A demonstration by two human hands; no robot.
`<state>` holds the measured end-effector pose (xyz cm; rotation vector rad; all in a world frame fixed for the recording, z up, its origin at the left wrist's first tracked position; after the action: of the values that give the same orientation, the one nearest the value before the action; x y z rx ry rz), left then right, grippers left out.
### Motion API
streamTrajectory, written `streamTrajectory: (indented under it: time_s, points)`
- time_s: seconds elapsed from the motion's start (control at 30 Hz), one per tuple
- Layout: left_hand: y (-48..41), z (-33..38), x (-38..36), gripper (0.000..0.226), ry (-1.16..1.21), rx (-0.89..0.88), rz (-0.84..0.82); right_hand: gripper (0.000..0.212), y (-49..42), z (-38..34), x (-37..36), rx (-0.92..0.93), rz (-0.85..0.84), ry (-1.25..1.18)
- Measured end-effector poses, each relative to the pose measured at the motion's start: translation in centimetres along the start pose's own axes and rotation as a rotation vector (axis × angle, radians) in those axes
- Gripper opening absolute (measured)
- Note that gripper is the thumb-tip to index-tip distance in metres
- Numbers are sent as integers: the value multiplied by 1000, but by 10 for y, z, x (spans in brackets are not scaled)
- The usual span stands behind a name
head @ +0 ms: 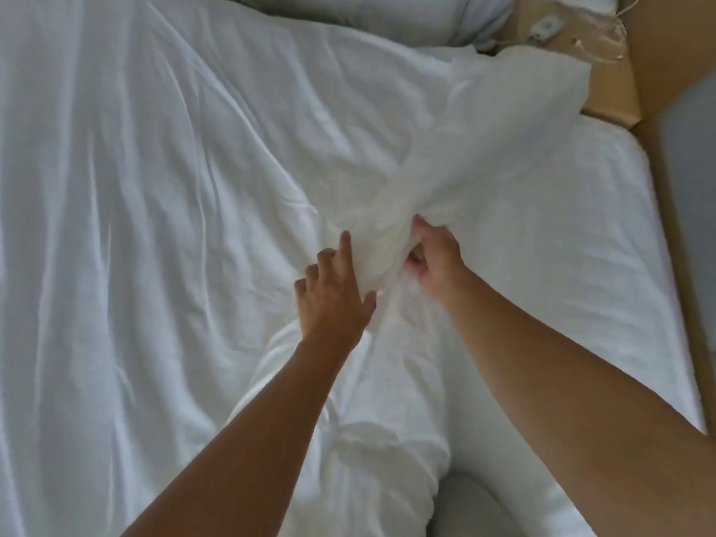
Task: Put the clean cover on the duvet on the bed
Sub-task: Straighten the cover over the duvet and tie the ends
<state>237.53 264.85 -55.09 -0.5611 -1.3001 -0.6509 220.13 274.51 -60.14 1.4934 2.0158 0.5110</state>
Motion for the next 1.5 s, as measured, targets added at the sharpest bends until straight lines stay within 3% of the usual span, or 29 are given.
streamTrajectory:
  time_s: [0.1, 0.23, 0.3, 0.37, 0.5, 0.57, 0.6, 0.7, 0.77, 0.83, 0.97, 1.03, 1.13, 1.2, 1.27, 1.33, 1.43, 1.5]
  points:
    - [-83, 47, -33, 107, -117, 15, -101, 56, -75, -39, -13, -98, -86, -315]
    - [-164, 79, -72, 103, -106, 41, -139, 62, -164, -98, -3, -24, -170, -452]
    - [-188, 74, -87, 69, 36, 101, -130, 60, -194, -121, -2, 2, -234, -462]
    - [-201, 54, -104, 29, 204, 203, -179, 52, -220, -138, 9, 18, -160, -465]
    - [-202, 24, -128, 24, 636, 422, -369, 42, -263, -213, -9, 210, 18, -399]
    - [-215, 24, -118, 34, 732, 399, -316, 45, -272, -259, -69, 333, -20, -209]
    - [-228, 21, -108, 45, 732, 373, -243, 44, -268, -272, -110, 409, -126, -37]
    - [-273, -6, -91, 58, 608, 385, -68, 75, -260, -214, -219, 450, -509, 822]
    - [-292, -23, -115, 44, 552, 444, -191, 94, -273, -150, -226, 507, -518, 1422]
    - [-294, -38, -150, 32, 539, 519, -329, 91, -275, -118, -220, 682, -430, 1674]
    - [-295, -46, -181, 31, 544, 544, -397, 83, -280, -115, -175, 970, -203, 1644]
    - [-310, -38, -174, 46, 615, 514, -373, 84, -297, -111, -148, 869, -191, 1603]
    - [-359, -8, -146, 73, 787, 451, -295, 85, -325, -91, -148, 630, -324, 1551]
    - [-404, 16, -135, 78, 827, 343, -297, 82, -339, -81, -160, 569, -390, 1534]
    - [-448, 33, -137, 64, 666, 221, -274, 79, -347, -75, -161, 584, -409, 1507]
    - [-481, 28, -148, 55, 515, 212, -201, 76, -348, -75, -156, 614, -392, 1490]
    - [-513, 10, -177, 33, 630, 338, -230, 75, -349, -72, -164, 489, -471, 1447]
    - [-522, -1, -189, 18, 735, 432, -266, 69, -351, -110, -165, 404, -399, 1057]
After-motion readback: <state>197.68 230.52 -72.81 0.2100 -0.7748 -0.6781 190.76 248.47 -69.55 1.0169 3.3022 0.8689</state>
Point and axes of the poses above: each hand's wrist, its own y-axis away from the middle knuckle, its own x-axis out of the back of the hand, z = x × y, the point moved 10 cm from there along -y, towards the middle knuckle, and after that the axes turned 5 degrees about -y, right-handed, at the moved point
